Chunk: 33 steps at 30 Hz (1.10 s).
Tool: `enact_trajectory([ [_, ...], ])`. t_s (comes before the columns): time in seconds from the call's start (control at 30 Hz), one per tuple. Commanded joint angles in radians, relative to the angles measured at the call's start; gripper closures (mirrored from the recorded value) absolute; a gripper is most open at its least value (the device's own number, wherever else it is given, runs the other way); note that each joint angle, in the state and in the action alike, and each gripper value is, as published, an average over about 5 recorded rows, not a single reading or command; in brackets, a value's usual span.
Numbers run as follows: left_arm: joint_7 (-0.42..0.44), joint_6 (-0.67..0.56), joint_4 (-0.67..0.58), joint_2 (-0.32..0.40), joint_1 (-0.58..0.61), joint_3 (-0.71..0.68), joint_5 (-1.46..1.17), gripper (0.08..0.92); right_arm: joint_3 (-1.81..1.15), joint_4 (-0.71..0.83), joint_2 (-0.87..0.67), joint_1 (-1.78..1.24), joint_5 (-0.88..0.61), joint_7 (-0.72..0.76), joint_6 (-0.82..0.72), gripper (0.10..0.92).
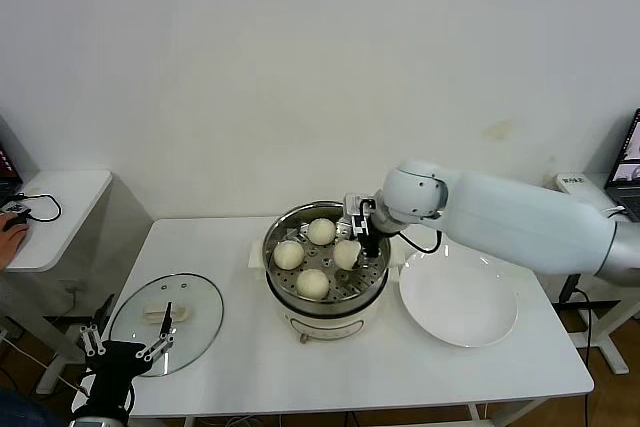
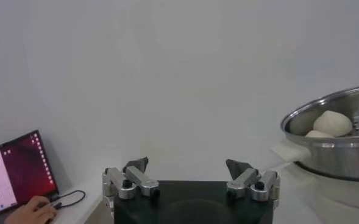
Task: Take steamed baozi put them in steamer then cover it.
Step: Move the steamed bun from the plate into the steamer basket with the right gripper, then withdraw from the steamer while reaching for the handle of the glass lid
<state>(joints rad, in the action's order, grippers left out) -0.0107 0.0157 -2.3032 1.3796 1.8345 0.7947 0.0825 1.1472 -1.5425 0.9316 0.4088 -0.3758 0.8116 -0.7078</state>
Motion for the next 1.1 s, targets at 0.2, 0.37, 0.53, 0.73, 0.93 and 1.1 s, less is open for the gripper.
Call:
enact_trajectory([
  [0.2, 0.0, 0.0, 0.003, 0.0, -0.002, 0.001, -0.001, 0.177, -0.005, 0.08, 0.037, -0.05, 0.07, -0.002, 0.002, 0.406],
  [0.37, 0.0, 0.0, 0.003, 0.0, 0.0, 0.004, 0.0, 0.177, -0.021, 0.077, 0.039, -0.054, 0.058, -0.004, 0.004, 0.406],
  [0.53, 0.001, -0.001, 0.002, 0.001, -0.001, 0.002, 0.001, 0.177, -0.032, 0.062, 0.025, -0.034, 0.047, 0.005, 0.003, 0.361],
  [0.73, 0.001, -0.001, -0.002, 0.004, 0.0, -0.005, 0.001, 0.177, -0.075, -0.004, -0.031, 0.0, 0.006, 0.003, -0.006, 0.224],
  [0.93, 0.001, -0.002, -0.007, 0.003, 0.002, -0.007, 0.002, 0.177, -0.198, -0.154, -0.16, -0.012, -0.117, -0.123, -0.016, 0.203],
  [1.1, 0.006, -0.021, -0.008, 0.005, 0.008, -0.004, 0.012, 0.177, -0.327, -0.285, -0.333, -0.158, -0.21, -0.391, 0.031, 0.202],
])
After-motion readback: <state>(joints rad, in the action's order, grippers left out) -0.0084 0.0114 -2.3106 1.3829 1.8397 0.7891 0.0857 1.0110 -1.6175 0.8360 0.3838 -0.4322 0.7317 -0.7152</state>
